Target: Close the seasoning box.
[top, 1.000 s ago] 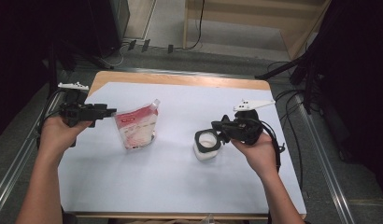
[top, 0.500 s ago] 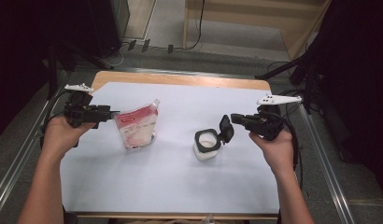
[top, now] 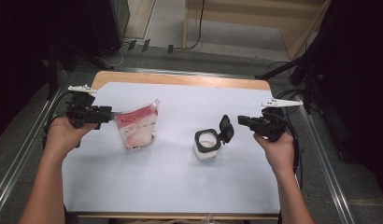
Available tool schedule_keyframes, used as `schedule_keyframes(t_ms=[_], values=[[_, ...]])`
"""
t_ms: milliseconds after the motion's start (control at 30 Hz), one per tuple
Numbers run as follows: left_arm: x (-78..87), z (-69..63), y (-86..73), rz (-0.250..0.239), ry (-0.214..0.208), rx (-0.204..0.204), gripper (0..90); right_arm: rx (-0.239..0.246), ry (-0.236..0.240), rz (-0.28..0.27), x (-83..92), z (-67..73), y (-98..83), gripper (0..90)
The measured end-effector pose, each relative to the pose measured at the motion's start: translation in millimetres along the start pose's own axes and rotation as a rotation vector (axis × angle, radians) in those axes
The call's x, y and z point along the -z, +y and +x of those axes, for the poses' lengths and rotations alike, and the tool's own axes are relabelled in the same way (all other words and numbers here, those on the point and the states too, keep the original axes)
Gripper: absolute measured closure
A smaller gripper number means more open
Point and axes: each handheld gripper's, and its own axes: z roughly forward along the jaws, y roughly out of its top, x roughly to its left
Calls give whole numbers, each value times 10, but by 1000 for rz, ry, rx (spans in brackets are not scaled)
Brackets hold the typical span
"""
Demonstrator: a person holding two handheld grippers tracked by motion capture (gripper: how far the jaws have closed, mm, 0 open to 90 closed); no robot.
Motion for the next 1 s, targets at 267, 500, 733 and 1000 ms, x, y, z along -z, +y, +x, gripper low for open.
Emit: schedule_keyframes(t_ms=[267,500,733,1000], values=[[-17,15,-4,1,-2,1,430,-49,33,31,-183,-61,-142,900],[-13,19,-1,-2,-4,-4,430,-20,56,66,-313,42,-165,900],[-23,17,1,-4,-5,-4,430,-2,52,82,-358,118,-172,900],[-23,24,0,-4,-2,-4,430,8,66,21,-188,196,-78,900]])
